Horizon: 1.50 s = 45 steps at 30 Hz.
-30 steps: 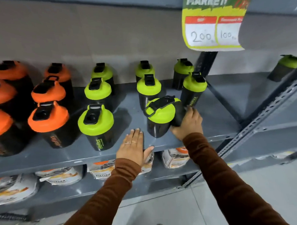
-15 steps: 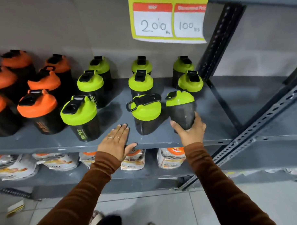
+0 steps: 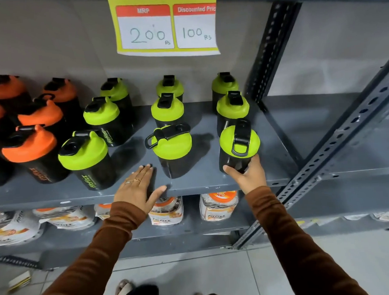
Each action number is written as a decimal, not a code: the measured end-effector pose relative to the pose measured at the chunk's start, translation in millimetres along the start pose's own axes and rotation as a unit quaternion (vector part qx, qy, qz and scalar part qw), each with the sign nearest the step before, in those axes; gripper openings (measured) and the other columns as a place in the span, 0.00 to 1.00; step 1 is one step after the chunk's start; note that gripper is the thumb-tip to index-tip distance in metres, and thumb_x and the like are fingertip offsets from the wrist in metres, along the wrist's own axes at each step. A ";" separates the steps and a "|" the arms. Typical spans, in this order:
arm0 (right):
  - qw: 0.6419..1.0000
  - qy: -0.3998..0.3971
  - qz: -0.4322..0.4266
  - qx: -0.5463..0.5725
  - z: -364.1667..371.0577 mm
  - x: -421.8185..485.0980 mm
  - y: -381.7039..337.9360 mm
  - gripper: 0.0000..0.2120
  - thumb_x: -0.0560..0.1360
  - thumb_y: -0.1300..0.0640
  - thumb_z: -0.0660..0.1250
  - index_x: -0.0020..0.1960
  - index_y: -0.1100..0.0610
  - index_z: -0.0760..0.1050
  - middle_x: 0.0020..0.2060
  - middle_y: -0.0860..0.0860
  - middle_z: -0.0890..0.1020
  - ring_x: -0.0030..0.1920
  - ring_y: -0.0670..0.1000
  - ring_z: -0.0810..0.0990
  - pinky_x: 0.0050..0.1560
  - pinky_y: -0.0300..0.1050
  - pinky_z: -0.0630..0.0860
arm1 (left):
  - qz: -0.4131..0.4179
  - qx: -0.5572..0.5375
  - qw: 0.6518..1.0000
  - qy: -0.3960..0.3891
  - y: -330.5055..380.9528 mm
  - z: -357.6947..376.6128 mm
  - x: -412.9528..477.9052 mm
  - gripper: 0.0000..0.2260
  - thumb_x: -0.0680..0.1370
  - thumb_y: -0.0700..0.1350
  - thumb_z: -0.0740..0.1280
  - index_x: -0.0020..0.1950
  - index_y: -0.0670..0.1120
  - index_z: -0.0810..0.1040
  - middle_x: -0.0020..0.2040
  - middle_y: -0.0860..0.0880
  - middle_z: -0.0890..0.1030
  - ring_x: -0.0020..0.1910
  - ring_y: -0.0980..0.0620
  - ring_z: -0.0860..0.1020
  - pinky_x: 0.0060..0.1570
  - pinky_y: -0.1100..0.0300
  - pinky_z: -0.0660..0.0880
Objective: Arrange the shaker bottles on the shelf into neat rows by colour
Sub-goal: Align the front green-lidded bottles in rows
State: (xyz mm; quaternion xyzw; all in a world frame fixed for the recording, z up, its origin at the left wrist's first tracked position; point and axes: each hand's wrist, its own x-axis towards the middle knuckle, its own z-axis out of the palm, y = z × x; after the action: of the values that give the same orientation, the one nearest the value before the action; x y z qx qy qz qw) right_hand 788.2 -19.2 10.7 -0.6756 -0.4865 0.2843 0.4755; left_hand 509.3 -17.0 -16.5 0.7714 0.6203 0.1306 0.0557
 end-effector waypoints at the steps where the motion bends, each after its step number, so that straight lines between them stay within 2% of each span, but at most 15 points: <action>1: 1.000 -0.004 -0.001 0.003 -1.2 0.2 -1.4 0.28 0.63 0.62 0.76 0.58 0.60 0.67 0.49 0.51 0.76 0.51 0.52 0.76 0.53 0.38 0.69 | -0.032 -0.045 0.998 0.015 4.8 -1.1 0.7 0.50 0.63 0.77 0.37 0.71 0.43 0.61 0.71 0.41 0.66 0.70 0.44 0.65 0.69 0.52 0.59; 3: 1.000 -0.008 -0.007 0.020 -0.9 1.9 -2.6 0.34 0.63 0.65 0.76 0.63 0.62 0.63 0.52 0.51 0.74 0.53 0.50 0.74 0.54 0.36 0.67 | -0.083 -0.153 0.984 0.046 17.6 -1.7 5.8 0.48 0.63 0.75 0.54 0.72 0.43 0.59 0.71 0.42 0.65 0.70 0.44 0.64 0.69 0.51 0.60; 5: 0.999 -0.016 -0.012 0.038 0.7 3.6 -2.2 0.40 0.62 0.69 0.75 0.67 0.62 0.57 0.54 0.50 0.73 0.55 0.49 0.73 0.53 0.32 0.66 | -0.118 -0.261 0.954 0.082 35.6 -1.4 14.7 0.46 0.63 0.63 0.71 0.72 0.42 0.57 0.72 0.42 0.64 0.70 0.45 0.62 0.70 0.51 0.59; 8: 0.998 -0.021 -0.003 0.051 1.5 5.7 3.1 0.41 0.63 0.69 0.74 0.69 0.60 0.55 0.57 0.53 0.75 0.57 0.52 0.74 0.57 0.37 0.68 | -0.184 -0.352 0.901 0.176 66.8 2.7 28.1 0.49 0.58 0.52 0.79 0.70 0.39 0.57 0.70 0.40 0.64 0.70 0.44 0.62 0.70 0.54 0.58; 12: 0.999 0.046 0.000 0.027 6.9 2.4 6.8 0.44 0.55 0.60 0.81 0.65 0.59 0.61 0.60 0.58 0.74 0.61 0.56 0.73 0.65 0.52 0.70 | -0.251 -0.391 0.846 0.260 99.6 5.3 41.9 0.52 0.52 0.51 0.81 0.68 0.38 0.58 0.65 0.38 0.65 0.66 0.41 0.64 0.68 0.48 0.62; 17: 0.997 0.067 0.008 0.024 15.3 -2.6 11.1 0.55 0.50 0.54 0.82 0.68 0.62 0.54 0.64 0.60 0.66 0.66 0.59 0.66 0.68 0.58 0.66 | -0.282 -0.383 0.834 0.280 98.8 5.9 50.6 0.49 0.52 0.50 0.81 0.66 0.39 0.61 0.62 0.39 0.70 0.62 0.41 0.69 0.65 0.50 0.65; 20: 0.999 0.002 0.005 0.049 11.2 -2.5 18.2 0.53 0.58 0.65 0.77 0.71 0.60 0.45 0.66 0.59 0.65 0.65 0.58 0.68 0.69 0.58 0.65 | -0.254 -0.406 0.834 0.275 89.9 4.2 49.2 0.44 0.54 0.45 0.81 0.63 0.38 0.63 0.57 0.42 0.73 0.55 0.46 0.72 0.58 0.61 0.68; 22: 0.997 -0.024 -0.003 0.072 4.6 -2.5 20.2 0.49 0.62 0.71 0.71 0.71 0.57 0.44 0.61 0.56 0.70 0.60 0.56 0.72 0.67 0.57 0.68 | -0.204 -0.432 0.844 0.245 80.4 4.0 44.8 0.41 0.57 0.39 0.80 0.63 0.37 0.61 0.55 0.45 0.70 0.52 0.51 0.70 0.52 0.70 0.65; 25: 0.998 -0.018 0.002 0.062 -0.6 1.9 24.1 0.48 0.60 0.68 0.75 0.70 0.53 0.49 0.54 0.48 0.74 0.55 0.51 0.75 0.61 0.49 0.72 | -0.122 -0.472 0.857 0.165 57.2 3.2 41.9 0.41 0.61 0.32 0.76 0.67 0.38 0.55 0.58 0.46 0.67 0.57 0.50 0.70 0.53 0.71 0.65; 27: 0.999 0.012 0.008 0.042 1.3 2.1 20.3 0.49 0.55 0.60 0.79 0.67 0.52 0.54 0.57 0.53 0.74 0.58 0.54 0.75 0.62 0.52 0.73 | -0.104 -0.479 0.857 0.159 43.7 2.7 42.1 0.41 0.62 0.29 0.74 0.68 0.37 0.54 0.62 0.42 0.67 0.60 0.48 0.68 0.56 0.73 0.65; 29: 0.998 0.067 0.002 0.008 6.0 0.1 15.0 0.48 0.51 0.54 0.81 0.64 0.57 0.59 0.58 0.59 0.73 0.59 0.58 0.73 0.62 0.57 0.72 | -0.108 -0.478 0.853 0.181 41.5 1.3 41.6 0.41 0.61 0.31 0.74 0.68 0.36 0.54 0.65 0.39 0.65 0.63 0.47 0.66 0.57 0.78 0.62; 32: 0.988 0.130 -0.014 -0.077 11.2 -3.4 3.3 0.46 0.49 0.51 0.83 0.59 0.68 0.65 0.54 0.64 0.72 0.58 0.64 0.70 0.62 0.58 0.69 | -0.147 -0.464 0.851 0.196 54.6 2.2 39.4 0.45 0.58 0.36 0.77 0.68 0.36 0.55 0.63 0.40 0.65 0.60 0.48 0.67 0.61 0.68 0.63; 34: 0.988 0.134 -0.014 -0.080 15.4 -3.3 3.1 0.47 0.50 0.50 0.82 0.59 0.68 0.64 0.54 0.64 0.71 0.57 0.64 0.70 0.61 0.60 0.69 | -0.165 -0.451 0.851 0.215 63.4 3.3 41.7 0.48 0.55 0.39 0.80 0.68 0.37 0.56 0.63 0.42 0.66 0.59 0.49 0.68 0.62 0.63 0.64; 39: 0.999 0.017 -0.014 0.026 10.0 -3.4 12.7 0.49 0.59 0.67 0.76 0.69 0.59 0.47 0.65 0.60 0.68 0.63 0.55 0.71 0.67 0.56 0.68 | -0.202 -0.455 0.845 0.193 63.2 0.8 48.2 0.44 0.60 0.39 0.78 0.68 0.39 0.55 0.65 0.39 0.68 0.63 0.44 0.69 0.62 0.61 0.64; 45: 0.995 0.092 -0.007 -0.041 -1.5 -0.9 2.0 0.44 0.55 0.57 0.81 0.63 0.65 0.62 0.60 0.63 0.71 0.63 0.60 0.69 0.67 0.51 0.67 | -0.192 -0.455 0.859 0.132 54.7 1.5 44.4 0.38 0.59 0.42 0.79 0.63 0.41 0.64 0.60 0.42 0.75 0.57 0.45 0.75 0.61 0.52 0.71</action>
State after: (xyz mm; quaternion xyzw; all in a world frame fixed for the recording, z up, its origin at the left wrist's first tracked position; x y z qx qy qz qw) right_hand 790.0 -20.8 9.4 -0.7142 -0.4567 0.1971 0.4925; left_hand 570.0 13.9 1.5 0.5009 0.6290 0.4862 0.3422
